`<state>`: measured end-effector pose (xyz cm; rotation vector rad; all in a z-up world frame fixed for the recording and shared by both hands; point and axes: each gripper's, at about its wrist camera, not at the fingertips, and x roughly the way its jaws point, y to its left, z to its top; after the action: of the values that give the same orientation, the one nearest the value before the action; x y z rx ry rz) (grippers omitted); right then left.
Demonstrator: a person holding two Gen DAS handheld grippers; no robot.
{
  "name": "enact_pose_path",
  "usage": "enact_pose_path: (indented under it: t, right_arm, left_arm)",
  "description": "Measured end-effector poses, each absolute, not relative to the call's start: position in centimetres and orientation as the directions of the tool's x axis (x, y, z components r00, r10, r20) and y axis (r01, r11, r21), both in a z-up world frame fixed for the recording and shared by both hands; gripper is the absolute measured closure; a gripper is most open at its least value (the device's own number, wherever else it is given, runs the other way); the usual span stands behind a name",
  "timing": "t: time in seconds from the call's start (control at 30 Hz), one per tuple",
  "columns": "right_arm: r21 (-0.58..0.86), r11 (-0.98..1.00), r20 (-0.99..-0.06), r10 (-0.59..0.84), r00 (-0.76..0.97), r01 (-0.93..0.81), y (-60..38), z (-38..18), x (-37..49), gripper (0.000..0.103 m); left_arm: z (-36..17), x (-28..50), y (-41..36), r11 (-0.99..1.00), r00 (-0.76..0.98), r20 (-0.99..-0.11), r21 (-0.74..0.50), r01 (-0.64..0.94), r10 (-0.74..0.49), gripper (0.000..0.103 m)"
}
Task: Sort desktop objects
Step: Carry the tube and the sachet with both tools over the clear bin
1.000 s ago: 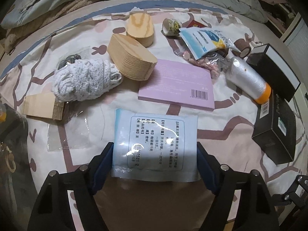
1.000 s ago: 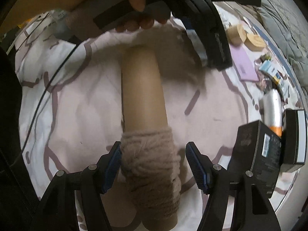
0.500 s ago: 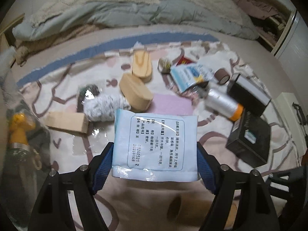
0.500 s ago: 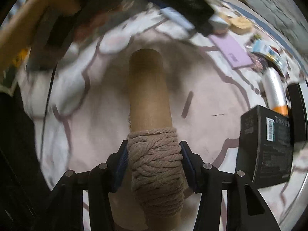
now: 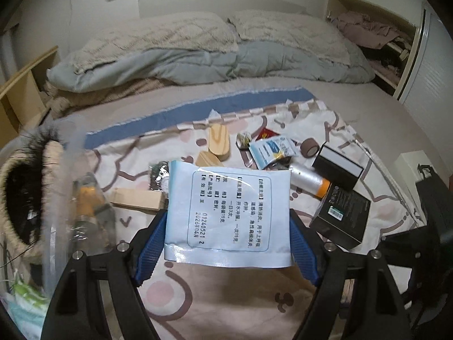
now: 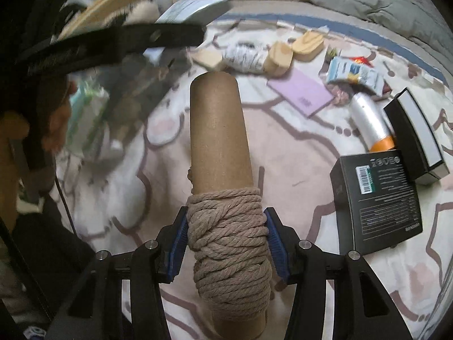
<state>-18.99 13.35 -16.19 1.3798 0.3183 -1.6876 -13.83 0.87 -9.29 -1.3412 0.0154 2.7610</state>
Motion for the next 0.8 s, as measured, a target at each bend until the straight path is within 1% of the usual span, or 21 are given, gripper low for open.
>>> enact_pose_path:
  t: [0.23, 0.43, 0.63, 0.8]
  right_arm:
    - [0.383, -0.591, -0.840, -0.543, 0.000, 0.710, 14.2, -13.2, -19.2, 0.050]
    - [0.382, -0.594, -0.804, -0.591, -0.062, 0.708, 14.0, -10.5, -19.3, 0.050]
    - [0.410, -0.559, -0.743, -0.663, -0.091, 0.720, 12.8, -7.4, -18.5, 0.050]
    - [0.433, -0.527, -0.697, -0.710, -0.099, 0.731, 11.2, -5.2, -17.6, 0.050]
  left_arm:
    - [-6.3, -10.2, -0.2, -0.999, -0.677, -0.735, -0.023, -0.040, 0.044, 0.023]
    - [-4.3, -7.0, -1.1, -1.000, -0.726, -0.688, 0.010, -0.017, 0.006, 0.023]
    - [-2.4, -4.1, -2.6, -1.000, -0.770, -0.638, -0.001, 0.023, -0.017, 0.023]
    - [-1.2, -2.1, -4.1, -0.998, -0.800, -0.597, 0.016, 0.060, -0.058, 0.023]
